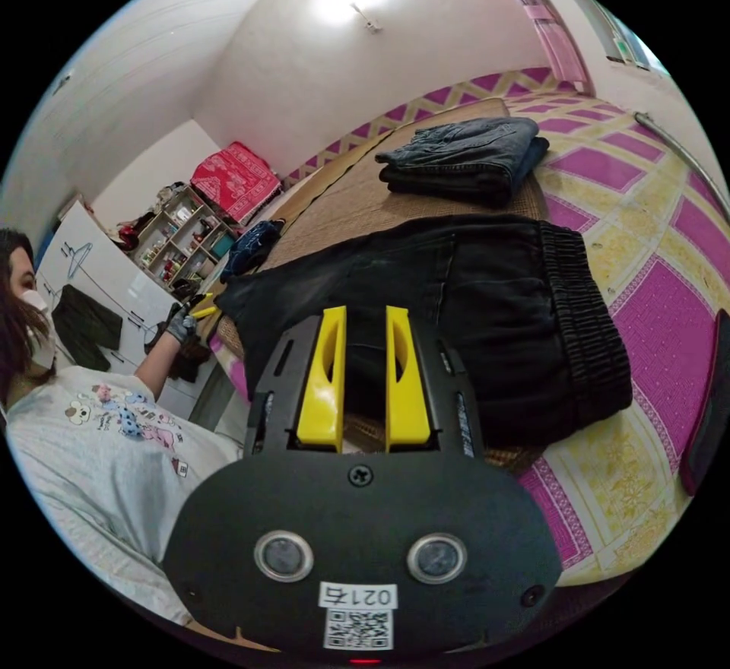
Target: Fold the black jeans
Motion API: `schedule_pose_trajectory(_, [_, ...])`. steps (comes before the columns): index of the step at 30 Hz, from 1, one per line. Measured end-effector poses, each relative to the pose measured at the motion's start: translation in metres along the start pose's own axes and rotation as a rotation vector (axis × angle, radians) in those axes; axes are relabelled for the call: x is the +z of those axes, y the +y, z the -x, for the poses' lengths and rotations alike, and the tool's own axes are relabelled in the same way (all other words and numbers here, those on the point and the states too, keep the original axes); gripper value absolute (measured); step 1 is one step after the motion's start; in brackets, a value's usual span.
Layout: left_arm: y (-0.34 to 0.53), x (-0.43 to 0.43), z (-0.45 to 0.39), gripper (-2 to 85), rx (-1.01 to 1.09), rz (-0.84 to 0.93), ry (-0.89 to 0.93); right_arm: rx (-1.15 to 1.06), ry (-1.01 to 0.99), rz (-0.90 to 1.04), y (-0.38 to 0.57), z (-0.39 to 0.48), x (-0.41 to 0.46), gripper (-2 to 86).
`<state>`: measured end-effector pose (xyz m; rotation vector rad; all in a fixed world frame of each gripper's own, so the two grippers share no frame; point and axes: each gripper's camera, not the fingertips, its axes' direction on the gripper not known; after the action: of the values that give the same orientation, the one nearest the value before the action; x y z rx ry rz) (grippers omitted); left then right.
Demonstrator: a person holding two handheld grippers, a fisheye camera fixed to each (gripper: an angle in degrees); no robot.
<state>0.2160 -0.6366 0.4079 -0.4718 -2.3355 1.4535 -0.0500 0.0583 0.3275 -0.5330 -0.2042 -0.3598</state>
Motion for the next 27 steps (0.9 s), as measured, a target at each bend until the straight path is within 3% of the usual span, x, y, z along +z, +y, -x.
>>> schedule_pose_trajectory(6, [0.02, 0.023, -0.001, 5.1, -0.037, -0.156, -0.006, 0.013, -0.028, 0.012, 0.005, 0.002, 0.008, 8.3])
schedule_pose_trajectory(11, [0.047, 0.037, -0.033, -0.4, 0.083, -0.184, 0.088, 0.041, -0.056, -0.011, 0.015, -0.001, 0.002, 7.8])
schedule_pose_trajectory(14, [0.08, 0.042, -0.107, -0.7, 0.266, -0.197, 0.095, 0.025, -0.012, -0.012, 0.018, 0.002, 0.001, 7.8])
schedule_pose_trajectory(20, [0.235, 0.125, -0.326, -0.7, 0.905, -0.074, -0.009, -0.129, 0.282, 0.051, 0.003, 0.043, 0.03, 11.1])
schedule_pose_trajectory(22, [0.317, 0.192, -0.382, -0.6, 1.094, 0.019, -0.053, -0.151, 0.346, 0.08, -0.003, 0.052, 0.044, 11.4])
schedule_pose_trajectory(27, [0.457, 0.354, -0.415, -0.3, 1.27, 0.262, -0.164, -0.184, 0.499, 0.138, -0.01, 0.067, 0.072, 11.2])
